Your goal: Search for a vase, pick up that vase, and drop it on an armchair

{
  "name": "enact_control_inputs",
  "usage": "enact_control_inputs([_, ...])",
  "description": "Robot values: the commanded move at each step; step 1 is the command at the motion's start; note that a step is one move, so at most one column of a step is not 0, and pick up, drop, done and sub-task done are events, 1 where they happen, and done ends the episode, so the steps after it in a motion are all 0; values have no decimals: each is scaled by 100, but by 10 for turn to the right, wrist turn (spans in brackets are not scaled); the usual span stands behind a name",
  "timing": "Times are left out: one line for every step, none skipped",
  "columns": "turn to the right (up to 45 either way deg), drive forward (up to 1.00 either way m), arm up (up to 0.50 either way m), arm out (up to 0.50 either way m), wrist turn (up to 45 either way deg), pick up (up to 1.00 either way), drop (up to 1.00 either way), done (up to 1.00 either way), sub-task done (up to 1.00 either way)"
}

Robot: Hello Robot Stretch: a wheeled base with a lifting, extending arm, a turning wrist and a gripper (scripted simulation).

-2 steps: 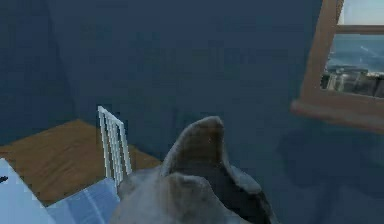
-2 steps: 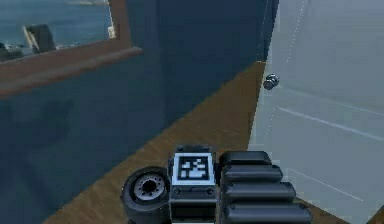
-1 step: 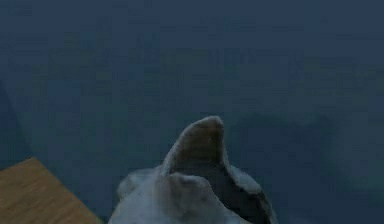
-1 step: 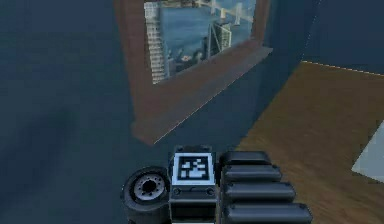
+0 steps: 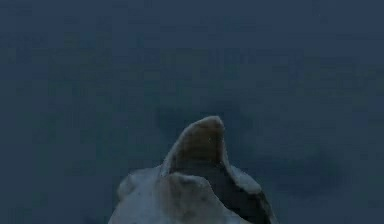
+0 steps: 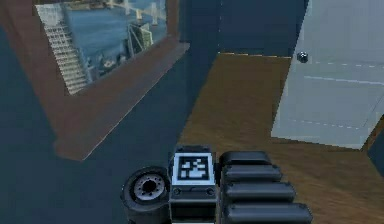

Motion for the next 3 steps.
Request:
enact_control_inputs([0, 5, 0, 0, 0, 0, 0, 0, 0])
enact_control_inputs([-450, 0, 0, 0, 0, 0, 0, 0, 0])
enact_control_inputs([-270, 0, 0, 0, 0, 0, 0, 0, 0])
